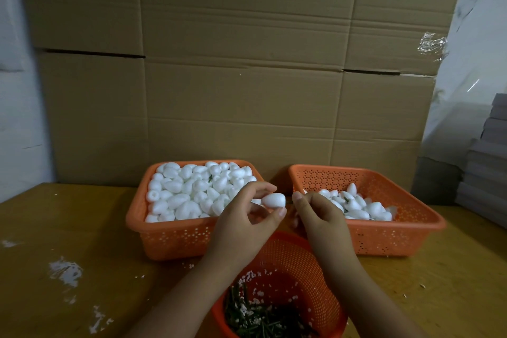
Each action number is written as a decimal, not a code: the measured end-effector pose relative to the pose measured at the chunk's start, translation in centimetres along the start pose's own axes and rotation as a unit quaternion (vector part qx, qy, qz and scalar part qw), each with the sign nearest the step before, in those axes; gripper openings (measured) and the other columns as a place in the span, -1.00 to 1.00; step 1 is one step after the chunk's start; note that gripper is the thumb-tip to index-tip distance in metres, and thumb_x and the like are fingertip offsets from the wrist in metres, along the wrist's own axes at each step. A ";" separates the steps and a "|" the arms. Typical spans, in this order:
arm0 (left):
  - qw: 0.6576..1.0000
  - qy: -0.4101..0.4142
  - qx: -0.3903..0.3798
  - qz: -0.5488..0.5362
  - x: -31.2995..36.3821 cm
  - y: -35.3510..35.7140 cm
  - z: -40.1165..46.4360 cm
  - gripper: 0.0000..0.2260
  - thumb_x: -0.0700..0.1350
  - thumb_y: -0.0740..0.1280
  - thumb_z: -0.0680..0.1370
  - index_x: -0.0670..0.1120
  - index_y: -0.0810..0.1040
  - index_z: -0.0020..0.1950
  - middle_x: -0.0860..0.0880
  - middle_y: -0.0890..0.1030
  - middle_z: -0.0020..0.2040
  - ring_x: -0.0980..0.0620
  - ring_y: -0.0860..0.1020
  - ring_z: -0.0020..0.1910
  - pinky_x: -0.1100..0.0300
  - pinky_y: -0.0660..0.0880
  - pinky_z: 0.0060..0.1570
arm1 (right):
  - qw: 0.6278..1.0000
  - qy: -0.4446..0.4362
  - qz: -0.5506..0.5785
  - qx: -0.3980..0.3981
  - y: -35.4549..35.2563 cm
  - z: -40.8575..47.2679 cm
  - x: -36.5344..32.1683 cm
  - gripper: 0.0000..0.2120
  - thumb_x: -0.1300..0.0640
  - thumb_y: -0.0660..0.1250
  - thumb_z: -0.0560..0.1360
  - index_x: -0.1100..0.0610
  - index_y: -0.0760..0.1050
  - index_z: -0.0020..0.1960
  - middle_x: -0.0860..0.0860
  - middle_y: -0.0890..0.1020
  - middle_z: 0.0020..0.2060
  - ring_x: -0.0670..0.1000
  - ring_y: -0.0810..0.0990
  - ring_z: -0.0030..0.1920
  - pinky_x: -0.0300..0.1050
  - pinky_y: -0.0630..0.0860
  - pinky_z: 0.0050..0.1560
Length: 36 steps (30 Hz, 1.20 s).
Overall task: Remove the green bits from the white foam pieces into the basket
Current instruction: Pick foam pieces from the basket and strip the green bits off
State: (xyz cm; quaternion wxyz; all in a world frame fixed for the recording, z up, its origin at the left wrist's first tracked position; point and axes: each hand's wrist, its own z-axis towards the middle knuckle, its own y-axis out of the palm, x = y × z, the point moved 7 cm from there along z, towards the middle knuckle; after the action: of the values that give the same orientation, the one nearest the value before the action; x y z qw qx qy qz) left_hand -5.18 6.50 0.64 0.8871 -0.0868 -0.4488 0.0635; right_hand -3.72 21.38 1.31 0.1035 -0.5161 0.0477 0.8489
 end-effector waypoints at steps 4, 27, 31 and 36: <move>1.000 0.003 -0.002 0.009 -0.1 0.1 0.1 -0.82 0.09 0.38 0.45 0.27 0.54 0.04 0.26 0.63 0.01 0.19 0.62 -0.01 0.07 0.59 0.06 | 1.000 0.004 0.000 -0.017 0.2 0.0 0.1 -0.68 0.15 0.27 0.59 0.32 0.47 -0.27 0.00 0.51 -0.48 -0.15 0.46 -0.43 -0.36 0.41 -0.35; 1.000 0.011 -0.020 -0.010 -0.5 0.5 0.1 -0.75 0.08 0.41 0.44 0.24 0.52 0.10 0.19 0.63 0.05 0.17 0.63 -0.09 0.27 0.54 -0.11 | 1.000 -0.004 -0.008 -0.011 0.1 -0.1 0.0 -0.62 0.12 0.28 0.58 0.22 0.44 -0.39 0.00 0.49 -0.51 -0.11 0.45 -0.44 -0.31 0.40 -0.37; 1.000 0.007 -0.012 -0.006 -0.6 0.4 0.2 -0.80 0.07 0.39 0.44 0.27 0.53 0.04 0.20 0.64 -0.01 0.17 0.63 -0.11 0.27 0.54 -0.11 | 1.000 -0.005 -0.011 -0.018 0.3 -0.2 -0.1 -0.60 0.10 0.27 0.59 0.28 0.45 -0.36 0.01 0.50 -0.50 -0.10 0.47 -0.42 -0.30 0.41 -0.35; 1.000 0.000 -0.004 -0.022 -0.7 0.3 0.4 -0.81 0.21 0.35 0.40 0.28 0.54 0.00 0.16 0.67 -0.06 0.13 0.64 -0.16 0.10 0.59 -0.09 | 0.999 0.007 0.024 -0.036 0.6 -0.3 -0.1 -0.78 0.14 0.31 0.56 0.22 0.51 -0.22 -0.01 0.53 -0.42 -0.10 0.50 -0.36 -0.26 0.46 -0.30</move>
State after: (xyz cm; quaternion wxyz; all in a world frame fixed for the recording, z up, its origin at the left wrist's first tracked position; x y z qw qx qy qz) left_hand -5.91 6.69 0.22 0.8882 -0.0806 -0.4504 0.0422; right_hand -3.57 20.70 1.28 0.0643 -0.5241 0.0305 0.8487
